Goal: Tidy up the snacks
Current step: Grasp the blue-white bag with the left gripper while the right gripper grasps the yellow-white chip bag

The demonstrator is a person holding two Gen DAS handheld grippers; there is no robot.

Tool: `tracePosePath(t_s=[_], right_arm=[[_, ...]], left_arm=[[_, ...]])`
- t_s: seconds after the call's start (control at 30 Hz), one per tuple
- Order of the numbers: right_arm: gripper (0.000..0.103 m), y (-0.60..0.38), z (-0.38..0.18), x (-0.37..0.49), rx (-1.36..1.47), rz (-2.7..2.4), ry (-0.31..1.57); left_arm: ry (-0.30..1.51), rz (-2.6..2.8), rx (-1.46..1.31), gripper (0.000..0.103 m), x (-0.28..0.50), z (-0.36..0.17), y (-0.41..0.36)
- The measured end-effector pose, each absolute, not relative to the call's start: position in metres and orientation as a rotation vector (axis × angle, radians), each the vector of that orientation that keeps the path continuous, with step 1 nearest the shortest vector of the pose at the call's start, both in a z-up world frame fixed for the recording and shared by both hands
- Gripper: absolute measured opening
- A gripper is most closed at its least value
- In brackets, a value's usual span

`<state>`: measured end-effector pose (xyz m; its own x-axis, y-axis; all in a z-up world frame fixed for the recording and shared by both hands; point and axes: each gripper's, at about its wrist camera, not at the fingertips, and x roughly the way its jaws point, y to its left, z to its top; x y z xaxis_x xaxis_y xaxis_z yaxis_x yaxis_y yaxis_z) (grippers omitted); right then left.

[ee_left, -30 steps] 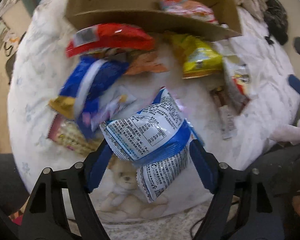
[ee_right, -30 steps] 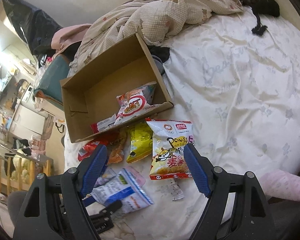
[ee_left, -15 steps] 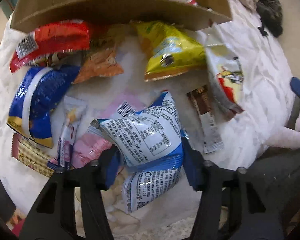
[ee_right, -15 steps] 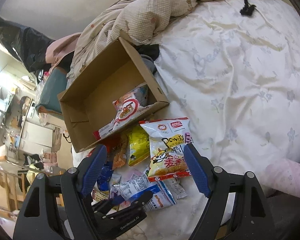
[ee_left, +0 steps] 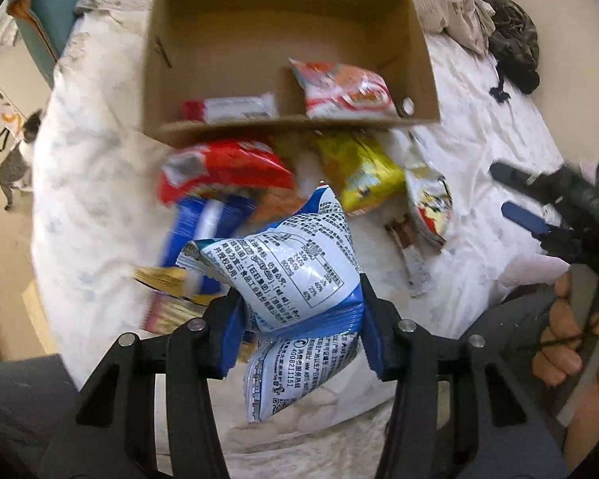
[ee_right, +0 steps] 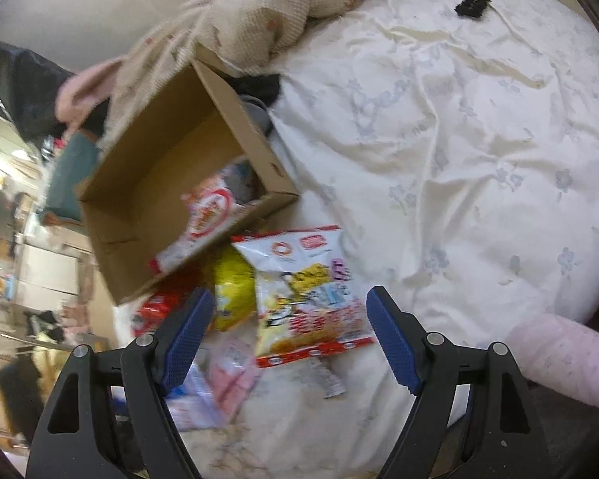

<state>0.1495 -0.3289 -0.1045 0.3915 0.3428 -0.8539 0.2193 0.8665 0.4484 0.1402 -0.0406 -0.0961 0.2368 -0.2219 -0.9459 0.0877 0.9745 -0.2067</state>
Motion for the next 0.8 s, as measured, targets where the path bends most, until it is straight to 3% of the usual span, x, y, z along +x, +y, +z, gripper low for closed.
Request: tracePosePath(t_s=[0.33, 0.63, 0.7, 0.8], right_arm=[[0.082, -0.266, -0.151, 0.175, 0.150, 0.118, 1.393], [0.080, -0.254, -0.168, 0.187, -0.008, 0.052, 1.392], [0.065, -0.259, -0.168, 0.187, 0.025, 0.079, 1.388], [0.055, -0.262, -0.163, 0.185, 0.019, 0.085, 1.368]], left_arm=[[1.293, -0.203, -0.160, 0.046, 0.144, -0.101, -0.008], [1.274, -0.217, -0.208, 0.046, 0.147, -0.099, -0.008], [1.268, -0.218, -0.212, 0.046, 0.147, -0.098, -0.008], [1.262, -0.217, -0.214, 0.046, 0.146, -0.097, -0.008]])
